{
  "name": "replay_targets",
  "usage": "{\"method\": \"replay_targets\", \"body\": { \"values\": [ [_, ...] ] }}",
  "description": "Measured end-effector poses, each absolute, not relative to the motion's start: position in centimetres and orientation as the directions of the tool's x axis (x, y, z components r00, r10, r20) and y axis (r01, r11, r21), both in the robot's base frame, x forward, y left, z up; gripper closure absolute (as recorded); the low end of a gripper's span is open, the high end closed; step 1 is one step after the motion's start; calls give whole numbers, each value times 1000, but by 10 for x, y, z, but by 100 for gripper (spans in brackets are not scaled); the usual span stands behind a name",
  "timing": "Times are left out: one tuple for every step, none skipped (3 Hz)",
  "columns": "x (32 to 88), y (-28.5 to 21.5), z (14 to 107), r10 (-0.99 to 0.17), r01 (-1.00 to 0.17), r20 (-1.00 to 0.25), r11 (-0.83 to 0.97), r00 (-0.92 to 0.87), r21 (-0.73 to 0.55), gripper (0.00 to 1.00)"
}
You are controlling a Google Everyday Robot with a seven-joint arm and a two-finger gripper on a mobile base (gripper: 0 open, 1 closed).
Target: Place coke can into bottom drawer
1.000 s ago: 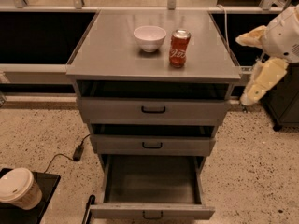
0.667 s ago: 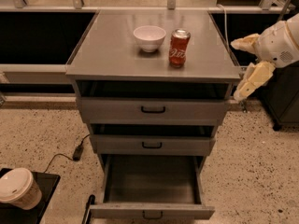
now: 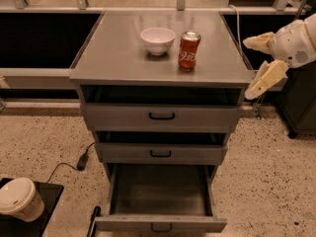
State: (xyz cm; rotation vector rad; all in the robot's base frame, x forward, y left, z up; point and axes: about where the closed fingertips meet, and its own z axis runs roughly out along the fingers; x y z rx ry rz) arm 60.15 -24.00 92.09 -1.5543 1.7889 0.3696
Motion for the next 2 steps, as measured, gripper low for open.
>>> {"method": "replay_targets", "body": {
  "values": [
    [646,-209,908,-597,-966,-802,206,3,-157,0],
    [694,-171,906,-504,-973,-864,201,0,-118,0]
  ]
}}
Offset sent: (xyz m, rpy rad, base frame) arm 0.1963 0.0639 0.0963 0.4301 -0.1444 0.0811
